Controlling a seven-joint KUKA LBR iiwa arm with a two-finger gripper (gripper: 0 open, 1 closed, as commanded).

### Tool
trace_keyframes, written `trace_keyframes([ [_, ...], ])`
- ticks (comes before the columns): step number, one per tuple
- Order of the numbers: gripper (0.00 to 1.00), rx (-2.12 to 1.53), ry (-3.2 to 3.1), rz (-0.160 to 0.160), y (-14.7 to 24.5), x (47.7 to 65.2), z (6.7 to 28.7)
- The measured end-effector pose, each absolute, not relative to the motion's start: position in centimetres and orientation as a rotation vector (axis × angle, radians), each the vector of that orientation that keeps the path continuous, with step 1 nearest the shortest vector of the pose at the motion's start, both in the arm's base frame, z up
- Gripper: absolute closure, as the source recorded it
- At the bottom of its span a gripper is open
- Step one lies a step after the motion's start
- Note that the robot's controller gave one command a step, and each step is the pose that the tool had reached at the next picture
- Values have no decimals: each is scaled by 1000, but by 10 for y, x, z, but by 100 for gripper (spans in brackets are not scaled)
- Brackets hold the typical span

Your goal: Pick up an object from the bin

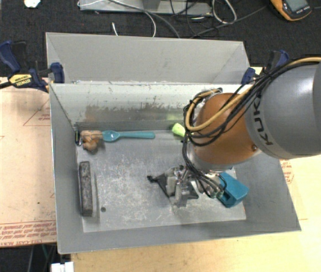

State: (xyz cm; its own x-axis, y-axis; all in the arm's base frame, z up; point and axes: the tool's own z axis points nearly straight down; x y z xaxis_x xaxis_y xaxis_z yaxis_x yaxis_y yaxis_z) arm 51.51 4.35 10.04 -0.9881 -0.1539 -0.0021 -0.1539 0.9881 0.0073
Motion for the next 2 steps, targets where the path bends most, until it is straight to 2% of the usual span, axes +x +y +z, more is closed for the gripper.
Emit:
trace_keyframes([
  [1,100,-214,3132,14,32,520,110],
  [2,100,-591,3081,13,18,534,87],
])
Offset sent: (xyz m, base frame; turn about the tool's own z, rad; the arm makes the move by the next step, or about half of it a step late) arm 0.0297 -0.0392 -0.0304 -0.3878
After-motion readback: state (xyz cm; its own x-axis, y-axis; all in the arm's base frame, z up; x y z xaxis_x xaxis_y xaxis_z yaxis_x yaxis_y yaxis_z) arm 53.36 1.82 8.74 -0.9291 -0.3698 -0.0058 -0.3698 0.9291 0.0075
